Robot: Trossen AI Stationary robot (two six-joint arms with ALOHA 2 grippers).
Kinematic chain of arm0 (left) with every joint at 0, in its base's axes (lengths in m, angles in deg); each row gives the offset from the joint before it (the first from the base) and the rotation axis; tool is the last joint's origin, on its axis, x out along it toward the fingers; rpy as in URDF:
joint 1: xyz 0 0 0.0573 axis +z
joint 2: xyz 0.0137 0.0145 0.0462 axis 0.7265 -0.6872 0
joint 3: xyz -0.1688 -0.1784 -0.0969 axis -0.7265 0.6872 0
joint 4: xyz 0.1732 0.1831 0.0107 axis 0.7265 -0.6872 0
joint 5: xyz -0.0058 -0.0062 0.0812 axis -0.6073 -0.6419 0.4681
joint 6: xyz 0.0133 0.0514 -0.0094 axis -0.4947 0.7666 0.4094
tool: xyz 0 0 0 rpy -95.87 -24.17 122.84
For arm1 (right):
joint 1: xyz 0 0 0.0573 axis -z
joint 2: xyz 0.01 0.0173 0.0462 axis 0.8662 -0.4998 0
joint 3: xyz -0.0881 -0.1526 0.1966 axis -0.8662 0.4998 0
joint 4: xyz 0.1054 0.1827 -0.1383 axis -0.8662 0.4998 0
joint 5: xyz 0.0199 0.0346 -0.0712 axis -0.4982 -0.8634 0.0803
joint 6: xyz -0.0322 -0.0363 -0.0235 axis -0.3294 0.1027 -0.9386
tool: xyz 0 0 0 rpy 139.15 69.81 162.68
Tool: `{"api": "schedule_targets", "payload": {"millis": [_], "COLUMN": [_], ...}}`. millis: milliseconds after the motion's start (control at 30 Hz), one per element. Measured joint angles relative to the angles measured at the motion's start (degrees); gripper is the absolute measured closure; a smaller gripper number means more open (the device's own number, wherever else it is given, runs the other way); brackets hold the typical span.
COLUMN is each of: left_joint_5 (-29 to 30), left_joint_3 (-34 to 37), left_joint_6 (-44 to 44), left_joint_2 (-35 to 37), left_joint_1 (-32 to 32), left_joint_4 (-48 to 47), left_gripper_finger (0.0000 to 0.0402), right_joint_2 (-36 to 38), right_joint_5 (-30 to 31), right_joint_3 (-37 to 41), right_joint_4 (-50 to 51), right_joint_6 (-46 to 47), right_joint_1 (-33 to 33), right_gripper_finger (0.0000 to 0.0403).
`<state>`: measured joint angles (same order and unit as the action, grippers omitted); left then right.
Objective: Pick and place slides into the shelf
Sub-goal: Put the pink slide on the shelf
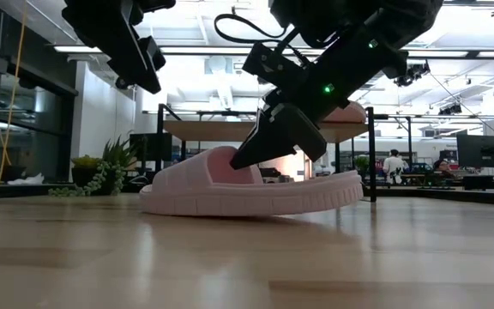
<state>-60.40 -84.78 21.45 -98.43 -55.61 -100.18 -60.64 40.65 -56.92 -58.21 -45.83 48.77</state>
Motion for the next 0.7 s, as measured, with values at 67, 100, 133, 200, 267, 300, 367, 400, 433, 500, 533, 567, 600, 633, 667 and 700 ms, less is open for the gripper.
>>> {"api": "schedule_targets", "payload": {"millis": [67, 100, 133, 200, 267, 300, 367, 400, 433, 500, 533, 567, 600, 633, 667, 700], "left_joint_5": [0.02, 0.02, 0.05, 0.17, 0.19, 0.20, 0.19, 0.20, 0.20, 0.20, 0.19, 0.17, 0.20, 0.17, 0.18, 0.18], "left_joint_3": [0.00, 0.00, 0.00, 0.00, 0.00, 0.00, 0.00, 0.00, 0.00, 0.00, 0.00, 0.00, 0.00, 0.00, 0.00, 0.00], "left_joint_6": [0.00, 0.05, 0.38, 1.23, 2.42, 3.18, 4.68, 5.49, 6.36, 7.91, 8.63, 9.36, 10.25, 11.02, 11.86, 12.72], "left_joint_2": [0.00, 0.00, 0.00, 0.00, 0.00, 0.00, 0.00, 0.00, 0.00, 0.00, -0.02, -0.02, -0.02, -0.02, -0.02, -0.02], "left_joint_1": [-0.01, 0.00, -0.01, 0.00, 0.00, 0.00, 0.00, -0.02, -0.01, 0.00, 0.00, 0.00, 0.00, -0.01, 0.00, -0.02], "left_joint_4": [0.00, 0.00, 0.00, 0.07, 0.47, 0.81, 1.76, 2.32, 3.09, 4.33, 4.80, 5.15, 5.82, 6.36, 6.68, 7.05], "left_gripper_finger": [0.0231, 0.0231, 0.0231, 0.0232, 0.0231, 0.0231, 0.0232, 0.0232, 0.0232, 0.0231, 0.0231, 0.0231, 0.0231, 0.0231, 0.0231, 0.0231], "right_joint_2": [0.09, 0.20, 0.36, 1.05, 2.08, 2.79, 4.41, 5.19, 6.13, 7.94, 8.79, 9.54, 10.31, 11.04, 11.68, 12.38], "right_joint_5": [-0.03, -0.05, -0.11, -0.24, -0.42, -0.63, -1.12, -1.83, -2.62, -3.74, -4.18, -4.63, -4.83, -5.08, -5.21, -5.35], "right_joint_3": [0.00, 0.00, 0.00, 0.00, 0.00, 0.00, 0.00, 0.00, 0.00, 0.00, 0.00, 0.00, 0.00, 0.00, 0.00, 0.00], "right_joint_4": [0.06, 0.12, 0.30, 1.09, 1.80, 2.70, 4.28, 4.92, 5.62, 6.86, 7.56, 8.10, 8.76, 9.59, 9.78, 10.52], "right_joint_6": [0.23, 0.24, 0.49, 1.26, 1.75, 2.32, 3.43, 4.06, 4.60, 5.67, 5.99, 6.33, 6.59, 6.67, 6.64, 6.52], "right_joint_1": [-0.02, -0.02, -0.02, -0.02, -0.04, -0.04, -0.04, -0.04, -0.04, -0.15, -0.37, -0.58, -0.94, -1.31, -1.73, -2.20], "right_gripper_finger": [0.0400, 0.0400, 0.0400, 0.0400, 0.0401, 0.0401, 0.0401, 0.0402, 0.0402, 0.0402, 0.0402, 0.0402, 0.0402, 0.0402, 0.0402, 0.0402]}}
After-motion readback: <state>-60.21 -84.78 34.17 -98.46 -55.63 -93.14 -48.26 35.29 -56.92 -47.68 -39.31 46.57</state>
